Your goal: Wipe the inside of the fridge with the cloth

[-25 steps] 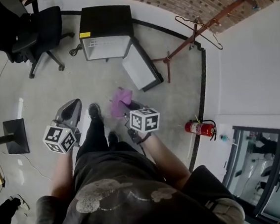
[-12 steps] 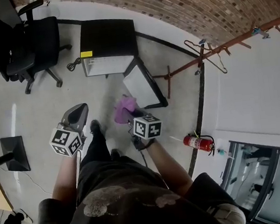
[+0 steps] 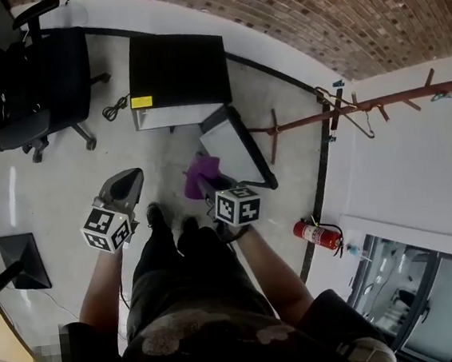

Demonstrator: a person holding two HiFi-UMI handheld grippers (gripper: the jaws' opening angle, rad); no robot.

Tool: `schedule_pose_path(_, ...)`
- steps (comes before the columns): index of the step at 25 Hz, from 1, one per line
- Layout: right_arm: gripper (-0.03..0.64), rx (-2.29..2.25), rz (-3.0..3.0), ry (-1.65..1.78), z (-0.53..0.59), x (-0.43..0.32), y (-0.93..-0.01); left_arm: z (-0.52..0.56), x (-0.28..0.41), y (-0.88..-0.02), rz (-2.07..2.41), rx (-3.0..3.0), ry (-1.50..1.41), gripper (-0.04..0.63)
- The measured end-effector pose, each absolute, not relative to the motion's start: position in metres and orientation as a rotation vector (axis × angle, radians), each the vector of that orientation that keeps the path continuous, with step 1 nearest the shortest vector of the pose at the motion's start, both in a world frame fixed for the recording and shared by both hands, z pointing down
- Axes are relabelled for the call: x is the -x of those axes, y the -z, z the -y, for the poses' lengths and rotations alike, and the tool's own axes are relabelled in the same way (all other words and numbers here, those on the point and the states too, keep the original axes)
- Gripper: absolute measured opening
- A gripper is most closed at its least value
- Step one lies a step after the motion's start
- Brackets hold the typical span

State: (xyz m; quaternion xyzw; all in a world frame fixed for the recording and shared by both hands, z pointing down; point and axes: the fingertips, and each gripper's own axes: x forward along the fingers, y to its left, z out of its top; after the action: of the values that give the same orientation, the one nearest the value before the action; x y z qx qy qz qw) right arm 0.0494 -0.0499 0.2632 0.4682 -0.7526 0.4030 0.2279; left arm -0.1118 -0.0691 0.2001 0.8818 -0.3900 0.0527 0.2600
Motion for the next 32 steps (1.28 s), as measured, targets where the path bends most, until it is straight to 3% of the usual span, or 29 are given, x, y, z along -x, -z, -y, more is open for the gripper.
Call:
schedule_pose_path(20,0.084,-1.027,2.013,-1.078,0.195,-0.064,-0.474,0.186,0.09,-0.343,1.258,-2.265,-0.129,0.017)
schedule_pose_path(32,0.084,-0.99,2.209,-1.132,0.239,-0.045,-0.547,0.218,0.081,-0.444,1.275,-2.319,-0.099,0.017)
